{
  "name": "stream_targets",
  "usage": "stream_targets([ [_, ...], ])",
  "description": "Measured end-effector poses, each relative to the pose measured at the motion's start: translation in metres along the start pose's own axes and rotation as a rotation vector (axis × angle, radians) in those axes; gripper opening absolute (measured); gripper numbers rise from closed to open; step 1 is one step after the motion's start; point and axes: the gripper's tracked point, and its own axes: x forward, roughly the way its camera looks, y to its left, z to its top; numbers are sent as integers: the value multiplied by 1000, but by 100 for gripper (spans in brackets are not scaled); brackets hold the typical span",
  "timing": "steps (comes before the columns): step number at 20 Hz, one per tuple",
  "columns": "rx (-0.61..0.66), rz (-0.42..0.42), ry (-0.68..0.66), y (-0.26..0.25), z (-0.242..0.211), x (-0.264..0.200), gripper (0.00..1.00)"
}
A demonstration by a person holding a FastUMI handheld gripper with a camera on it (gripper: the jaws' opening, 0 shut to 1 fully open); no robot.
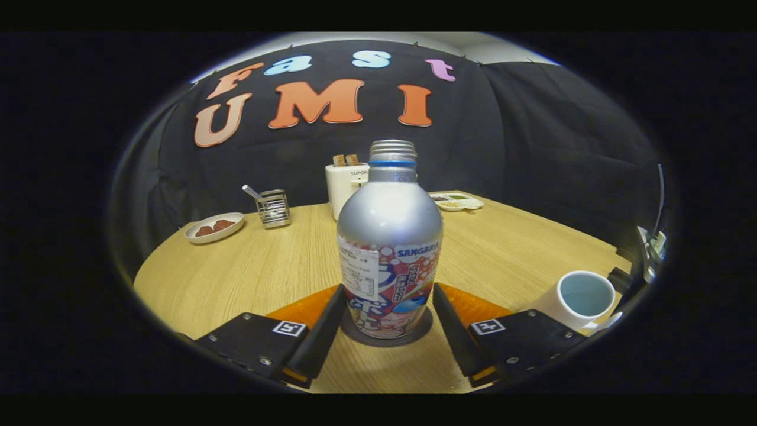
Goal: Take the bottle from table, then pour the juice into the cup, finally place the bottle on the coaster
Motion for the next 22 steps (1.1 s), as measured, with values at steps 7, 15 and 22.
stream_targets([
  [7, 6, 82, -1, 18, -10, -51, 98],
  [15, 61, 148, -140, 18, 27, -150, 97],
  [22, 5, 195, -270, 11, 55, -211, 97],
])
